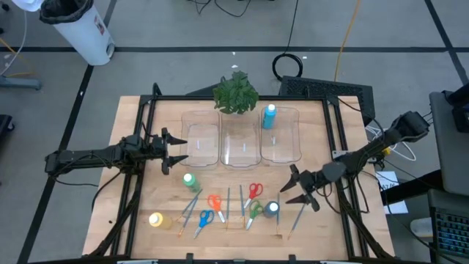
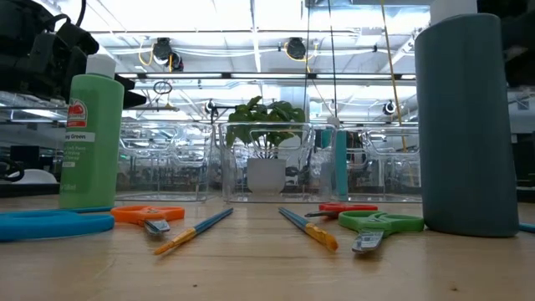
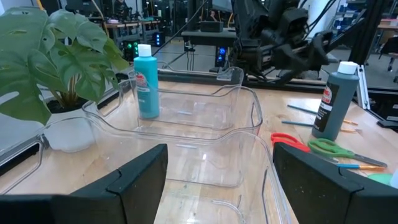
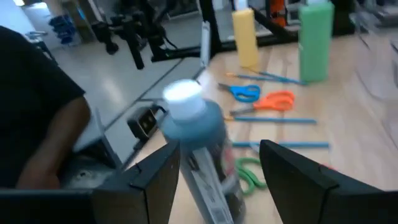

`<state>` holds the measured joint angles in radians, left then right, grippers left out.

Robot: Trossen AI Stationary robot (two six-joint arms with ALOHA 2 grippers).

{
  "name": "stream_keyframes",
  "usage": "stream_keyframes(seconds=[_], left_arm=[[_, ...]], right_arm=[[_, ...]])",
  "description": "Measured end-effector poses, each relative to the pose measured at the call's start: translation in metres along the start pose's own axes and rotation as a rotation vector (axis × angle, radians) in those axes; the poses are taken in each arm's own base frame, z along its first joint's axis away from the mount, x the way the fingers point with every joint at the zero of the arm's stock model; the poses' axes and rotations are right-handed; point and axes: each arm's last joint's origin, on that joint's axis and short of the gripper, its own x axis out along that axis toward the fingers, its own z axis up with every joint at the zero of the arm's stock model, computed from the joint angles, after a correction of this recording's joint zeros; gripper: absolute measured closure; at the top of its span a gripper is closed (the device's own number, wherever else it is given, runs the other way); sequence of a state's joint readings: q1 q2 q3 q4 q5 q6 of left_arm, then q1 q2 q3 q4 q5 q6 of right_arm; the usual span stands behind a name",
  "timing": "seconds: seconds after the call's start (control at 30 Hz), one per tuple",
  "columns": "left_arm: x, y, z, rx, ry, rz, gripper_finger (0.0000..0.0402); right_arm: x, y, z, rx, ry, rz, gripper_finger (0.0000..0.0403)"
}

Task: Pick & Place Paint Supplies
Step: Put the blue paint bottle into the right transparent bin

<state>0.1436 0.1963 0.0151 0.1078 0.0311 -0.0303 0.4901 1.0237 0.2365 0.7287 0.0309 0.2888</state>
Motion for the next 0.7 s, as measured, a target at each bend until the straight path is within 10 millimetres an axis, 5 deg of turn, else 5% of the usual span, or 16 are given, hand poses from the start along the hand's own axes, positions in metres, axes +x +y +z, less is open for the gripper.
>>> stream_keyframes(seconds=[0.27, 0.7], left_arm=[[0.000, 0.000, 0.000, 0.000, 0.000, 0.000, 0.0108], [0.000, 0.000, 0.000, 0.000, 0.000, 0.000, 0.0107]], right_arm=[[0.017, 0.038, 0.047, -0.179, -0.094, 0.053, 0.0190], [0.065, 0.059, 0.080, -0.166, 0.253, -0.307, 0.0179]])
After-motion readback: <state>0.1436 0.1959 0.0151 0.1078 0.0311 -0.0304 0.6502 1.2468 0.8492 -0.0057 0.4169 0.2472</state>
